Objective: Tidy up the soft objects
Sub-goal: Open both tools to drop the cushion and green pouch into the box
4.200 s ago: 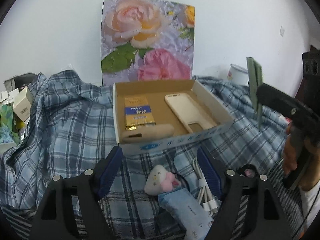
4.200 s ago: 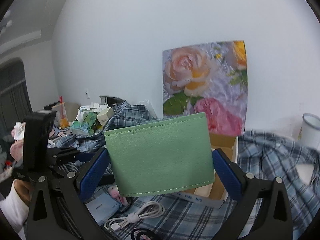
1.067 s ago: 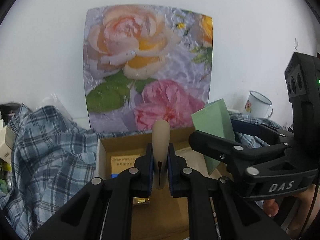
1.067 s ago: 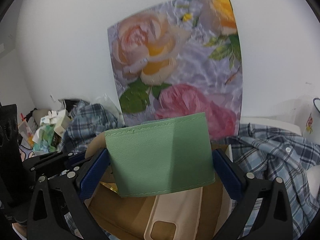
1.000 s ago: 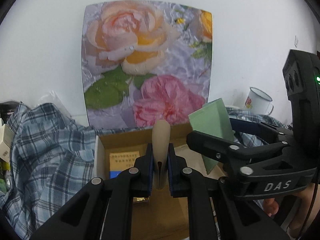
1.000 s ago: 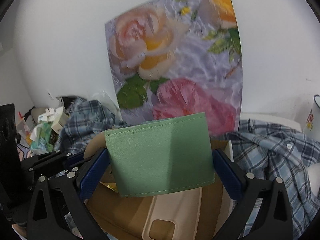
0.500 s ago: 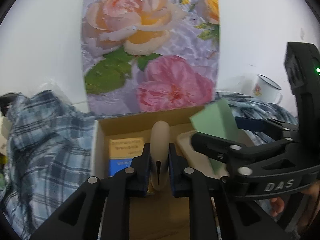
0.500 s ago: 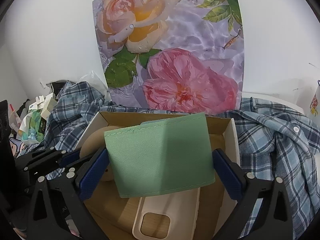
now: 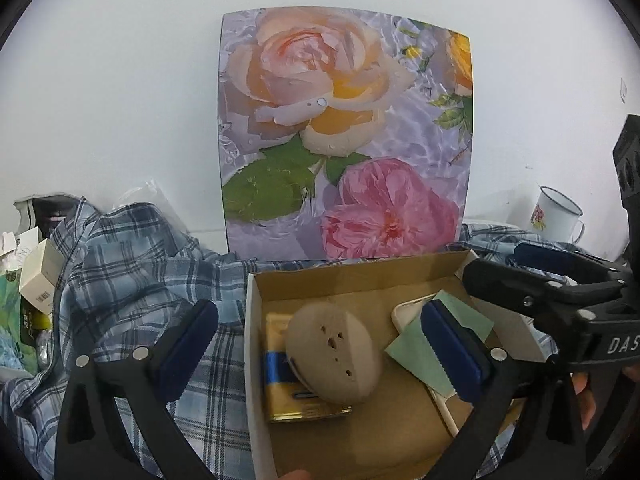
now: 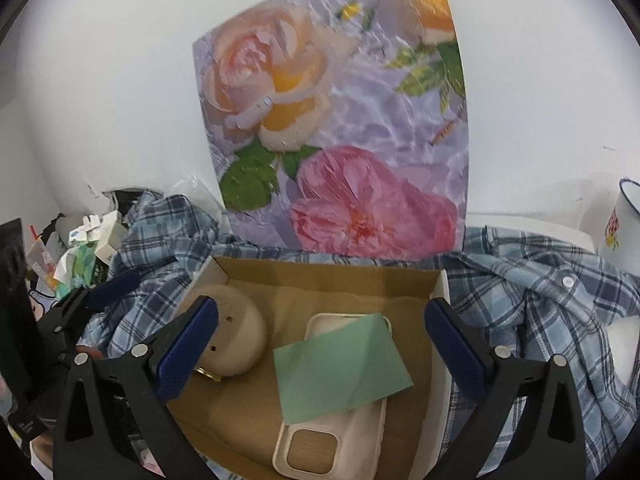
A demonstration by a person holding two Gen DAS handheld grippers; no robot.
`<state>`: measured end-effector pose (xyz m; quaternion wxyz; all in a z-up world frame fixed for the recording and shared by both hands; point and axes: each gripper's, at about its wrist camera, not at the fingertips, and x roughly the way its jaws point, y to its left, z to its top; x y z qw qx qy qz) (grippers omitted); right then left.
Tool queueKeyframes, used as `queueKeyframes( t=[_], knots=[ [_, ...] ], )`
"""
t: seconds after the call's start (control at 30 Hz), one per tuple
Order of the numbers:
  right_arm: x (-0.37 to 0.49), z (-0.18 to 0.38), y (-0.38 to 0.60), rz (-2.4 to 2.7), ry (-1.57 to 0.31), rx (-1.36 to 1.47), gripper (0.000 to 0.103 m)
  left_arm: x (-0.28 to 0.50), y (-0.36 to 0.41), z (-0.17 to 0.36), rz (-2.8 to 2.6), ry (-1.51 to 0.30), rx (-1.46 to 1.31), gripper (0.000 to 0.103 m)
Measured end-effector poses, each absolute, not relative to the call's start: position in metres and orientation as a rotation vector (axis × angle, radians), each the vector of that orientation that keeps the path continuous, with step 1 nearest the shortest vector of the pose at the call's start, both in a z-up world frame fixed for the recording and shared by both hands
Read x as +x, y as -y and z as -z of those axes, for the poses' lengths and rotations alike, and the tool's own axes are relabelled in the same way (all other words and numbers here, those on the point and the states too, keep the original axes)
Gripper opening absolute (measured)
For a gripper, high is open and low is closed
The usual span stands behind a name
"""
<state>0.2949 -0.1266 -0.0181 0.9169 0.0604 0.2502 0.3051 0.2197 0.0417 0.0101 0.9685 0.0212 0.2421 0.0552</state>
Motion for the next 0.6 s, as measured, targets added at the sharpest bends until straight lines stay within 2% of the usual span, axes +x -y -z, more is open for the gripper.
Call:
queueKeyframes(
  t=[0.2,0.6],
  knots=[
    [0.275,-0.002,0.127,-0.653,-0.398,0.113,0.103,0.212,-0.042,-0.023,-0.1,-0.47,0.021,0.103],
    [0.226,-0.047,0.126,-0.699,-0.286,0.067,0.103,0.178,-0.035,-0.067,-0.059,-0.399,0.033,0.103]
  ],
)
